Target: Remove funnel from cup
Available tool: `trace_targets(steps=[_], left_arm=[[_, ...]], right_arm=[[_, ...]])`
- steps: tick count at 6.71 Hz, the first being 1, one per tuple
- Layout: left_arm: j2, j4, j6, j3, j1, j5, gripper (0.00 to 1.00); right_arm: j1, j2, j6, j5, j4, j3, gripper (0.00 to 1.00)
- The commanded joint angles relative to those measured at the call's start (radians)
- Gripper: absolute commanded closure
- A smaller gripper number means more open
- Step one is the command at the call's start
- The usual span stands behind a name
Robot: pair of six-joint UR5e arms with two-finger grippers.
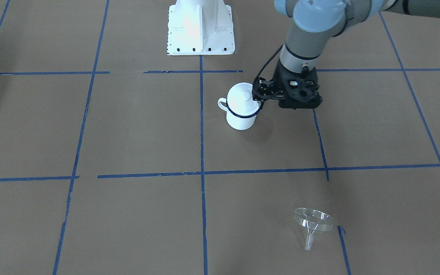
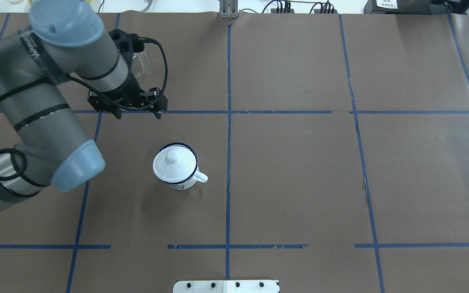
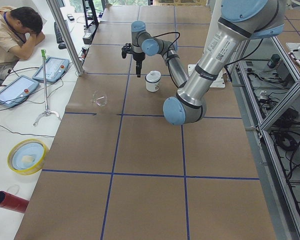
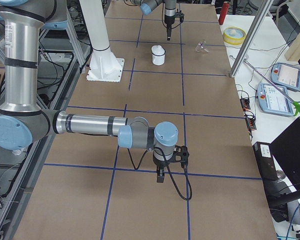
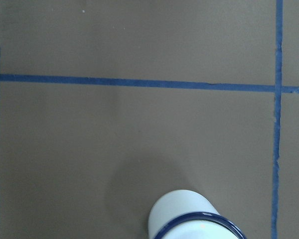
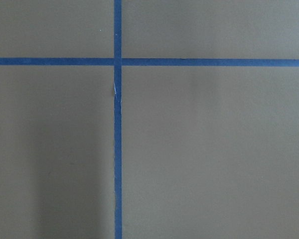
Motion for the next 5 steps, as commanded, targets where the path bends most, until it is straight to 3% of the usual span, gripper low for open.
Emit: trace_targets(steps=[1,2,3,5], left_arm=[[0.172,-0.003,0.499,-0.012,-0.267,-0.114,0.00],[0.273,-0.003,0.719,-0.008,-0.413,-0.154,0.00],[0.347,-0.005,0.769,0.036,-0.528,-0.221,0.00],[0.540,-0.023,0.893,0.094,-0.610,-0.239,0.00]], right_arm=[[0.000,0.000,0.000,0.000,0.000,0.000,0.00],[0.000,0.000,0.000,0.000,0.000,0.000,0.00],[0.000,0.000,0.000,0.000,0.000,0.000,0.00],[0.000,0.000,0.000,0.000,0.000,0.000,0.00]])
